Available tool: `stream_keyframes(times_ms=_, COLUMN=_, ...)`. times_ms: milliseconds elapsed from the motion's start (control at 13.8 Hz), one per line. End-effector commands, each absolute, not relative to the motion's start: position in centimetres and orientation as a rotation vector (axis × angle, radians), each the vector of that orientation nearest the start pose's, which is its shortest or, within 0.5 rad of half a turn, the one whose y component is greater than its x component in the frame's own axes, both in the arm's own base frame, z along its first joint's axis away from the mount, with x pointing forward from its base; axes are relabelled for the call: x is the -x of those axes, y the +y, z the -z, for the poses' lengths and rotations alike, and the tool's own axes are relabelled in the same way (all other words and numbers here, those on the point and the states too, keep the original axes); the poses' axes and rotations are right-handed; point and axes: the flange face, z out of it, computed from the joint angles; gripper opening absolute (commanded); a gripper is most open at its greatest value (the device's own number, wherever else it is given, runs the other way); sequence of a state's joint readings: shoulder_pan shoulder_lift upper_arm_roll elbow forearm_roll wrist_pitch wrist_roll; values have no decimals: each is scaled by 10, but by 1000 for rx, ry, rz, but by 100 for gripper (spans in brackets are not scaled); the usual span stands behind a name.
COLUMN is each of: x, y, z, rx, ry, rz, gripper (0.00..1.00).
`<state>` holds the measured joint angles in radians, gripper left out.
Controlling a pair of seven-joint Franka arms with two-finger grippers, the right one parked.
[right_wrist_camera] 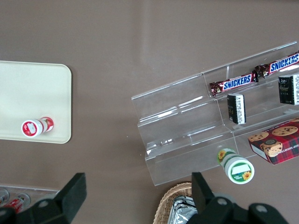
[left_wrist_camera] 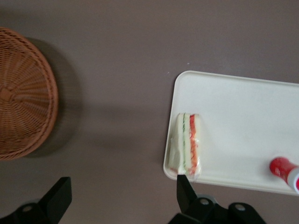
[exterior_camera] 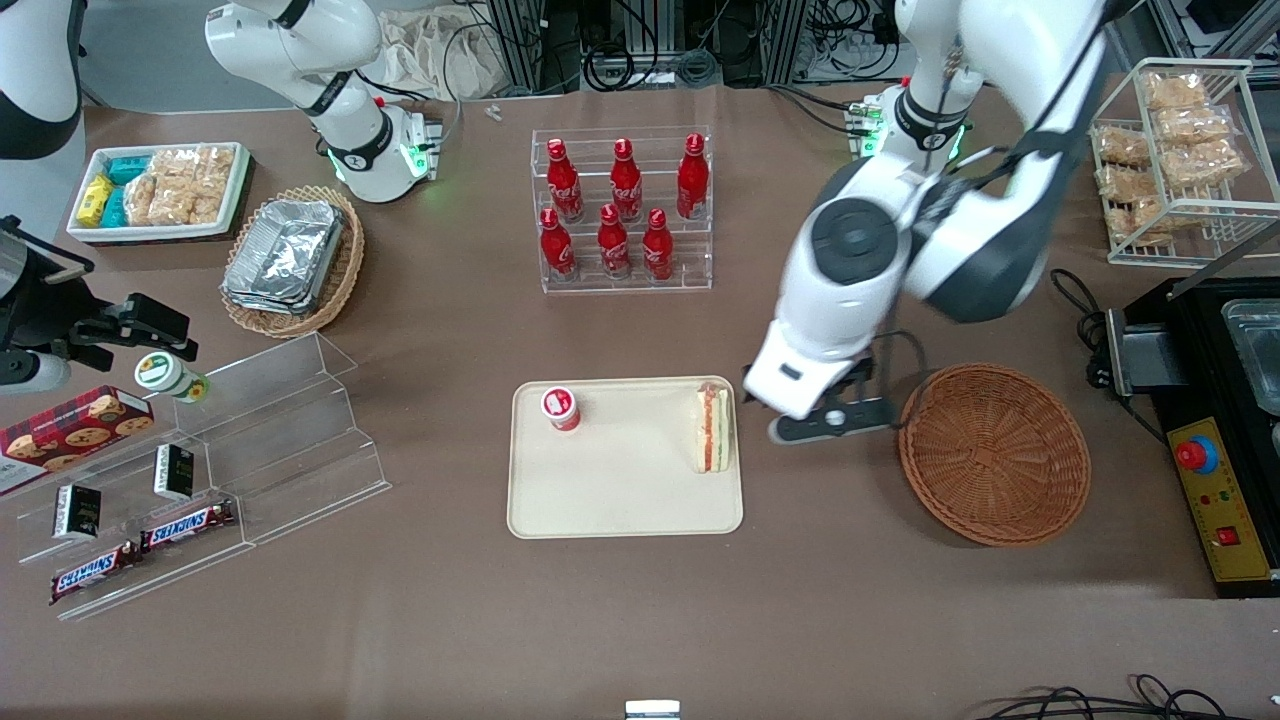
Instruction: Place sandwich from basket to tray
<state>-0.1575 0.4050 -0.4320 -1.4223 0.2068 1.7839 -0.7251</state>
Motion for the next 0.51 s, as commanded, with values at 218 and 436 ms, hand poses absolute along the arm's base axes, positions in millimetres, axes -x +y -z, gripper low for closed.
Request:
stream_keyframes(times_ms=218, x=-551, y=-218, z=-574, rx=3083, ry=-109, rz=-192, gripper=100)
stream_keyframes(times_ms=436, x=-535, y=-152, z=-617, rx=3131, ry=-72, rz=-236, gripper=100)
